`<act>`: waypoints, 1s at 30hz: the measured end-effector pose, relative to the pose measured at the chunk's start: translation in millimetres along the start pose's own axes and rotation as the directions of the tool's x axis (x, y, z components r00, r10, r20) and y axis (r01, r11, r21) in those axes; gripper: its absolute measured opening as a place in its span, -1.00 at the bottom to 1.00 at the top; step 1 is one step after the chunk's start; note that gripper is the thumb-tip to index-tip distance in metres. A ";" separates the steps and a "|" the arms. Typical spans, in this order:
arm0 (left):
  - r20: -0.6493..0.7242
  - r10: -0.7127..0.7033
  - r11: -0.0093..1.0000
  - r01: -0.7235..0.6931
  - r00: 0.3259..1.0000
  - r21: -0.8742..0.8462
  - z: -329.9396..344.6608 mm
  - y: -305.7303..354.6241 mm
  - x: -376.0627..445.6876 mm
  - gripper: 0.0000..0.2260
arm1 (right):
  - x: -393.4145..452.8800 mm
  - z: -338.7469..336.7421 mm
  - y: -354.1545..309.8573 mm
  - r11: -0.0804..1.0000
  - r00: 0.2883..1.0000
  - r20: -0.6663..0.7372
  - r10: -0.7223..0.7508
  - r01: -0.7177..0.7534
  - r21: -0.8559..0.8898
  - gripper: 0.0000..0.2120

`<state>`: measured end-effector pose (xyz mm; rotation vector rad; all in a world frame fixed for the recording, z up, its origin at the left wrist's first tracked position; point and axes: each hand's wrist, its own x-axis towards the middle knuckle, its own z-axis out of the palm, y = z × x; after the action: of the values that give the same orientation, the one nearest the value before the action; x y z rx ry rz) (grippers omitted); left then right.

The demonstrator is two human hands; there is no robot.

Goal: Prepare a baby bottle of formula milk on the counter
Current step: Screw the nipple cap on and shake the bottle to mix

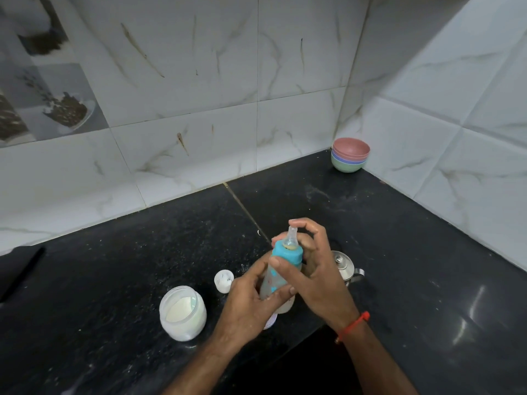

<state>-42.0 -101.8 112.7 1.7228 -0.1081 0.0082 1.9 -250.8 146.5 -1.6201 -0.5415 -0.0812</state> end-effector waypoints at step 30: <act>-0.278 0.000 0.988 0.043 0.961 0.148 -26.3 -7.0 10.6 -0.47 | -19.0 -30.4 31.1 0.751 0.916 0.047 0.398 -0.356 0.556 -0.32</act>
<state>-29.4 -75.5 110.6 1.8578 0.1222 0.2476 5.2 -286.1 115.0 -1.1124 -0.1386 0.2994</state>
